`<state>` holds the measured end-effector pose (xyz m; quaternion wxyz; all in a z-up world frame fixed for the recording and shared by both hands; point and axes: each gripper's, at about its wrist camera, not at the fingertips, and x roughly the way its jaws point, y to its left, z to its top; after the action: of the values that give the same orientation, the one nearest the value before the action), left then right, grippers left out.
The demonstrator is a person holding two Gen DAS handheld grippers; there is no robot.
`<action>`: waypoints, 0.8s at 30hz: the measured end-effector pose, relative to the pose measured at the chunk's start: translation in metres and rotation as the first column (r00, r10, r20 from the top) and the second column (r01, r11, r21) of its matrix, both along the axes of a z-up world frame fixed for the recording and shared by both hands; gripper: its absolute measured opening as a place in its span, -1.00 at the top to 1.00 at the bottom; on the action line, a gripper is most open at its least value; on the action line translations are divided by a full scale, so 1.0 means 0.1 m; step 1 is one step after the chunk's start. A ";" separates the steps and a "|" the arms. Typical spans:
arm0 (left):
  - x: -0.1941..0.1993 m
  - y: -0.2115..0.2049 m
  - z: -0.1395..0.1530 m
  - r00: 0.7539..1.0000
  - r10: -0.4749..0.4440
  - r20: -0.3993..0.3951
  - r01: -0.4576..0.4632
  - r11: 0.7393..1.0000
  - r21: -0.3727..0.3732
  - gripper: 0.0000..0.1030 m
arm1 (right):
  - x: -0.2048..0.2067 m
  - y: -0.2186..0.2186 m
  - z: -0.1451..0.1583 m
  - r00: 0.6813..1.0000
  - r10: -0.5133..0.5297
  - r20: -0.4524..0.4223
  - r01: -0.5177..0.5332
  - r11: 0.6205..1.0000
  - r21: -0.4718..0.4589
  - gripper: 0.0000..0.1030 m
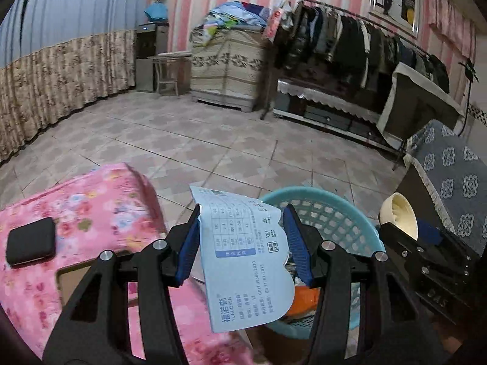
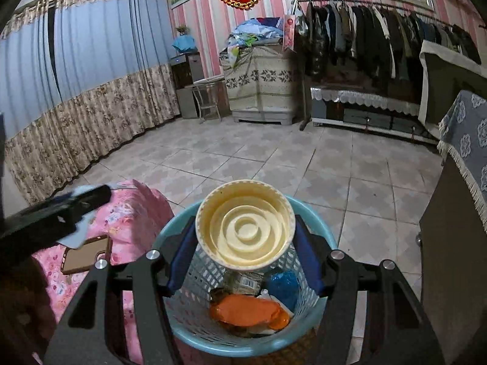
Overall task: Collect trash
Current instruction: 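Carry the receipt and yellow lid over the blue basket, then open both grippers to drop the receipt and lid into the basket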
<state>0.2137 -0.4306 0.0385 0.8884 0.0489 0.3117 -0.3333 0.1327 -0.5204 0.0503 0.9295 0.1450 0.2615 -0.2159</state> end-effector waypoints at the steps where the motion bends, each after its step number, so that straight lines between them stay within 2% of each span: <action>1: 0.00 -0.03 -0.03 1.000 -0.004 -0.004 0.004 1.000 0.005 -0.01 | -0.02 -0.03 -0.01 1.000 -0.002 -0.004 0.002 1.000 0.001 -0.18; 5: 0.13 -0.15 -0.13 1.000 -0.013 -0.027 0.014 1.000 0.008 -0.01 | -0.08 -0.07 -0.04 1.000 -0.025 -0.012 0.025 1.000 0.011 -0.18; 20: 0.15 -0.40 -0.31 0.996 -0.058 -0.064 0.060 0.998 0.034 -0.02 | -0.11 -0.09 -0.13 0.997 -0.054 -0.055 0.055 0.998 0.028 -0.18; 24: 0.13 -0.43 -0.34 0.997 -0.054 -0.060 0.056 0.998 0.041 -0.10 | -0.12 -0.11 -0.14 0.996 -0.065 -0.060 0.067 0.997 0.028 -0.18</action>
<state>0.2268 -0.4734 0.0044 0.8680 0.0665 0.3435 -0.3523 0.1205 -0.5311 0.0359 0.9116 0.1610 0.2870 -0.2466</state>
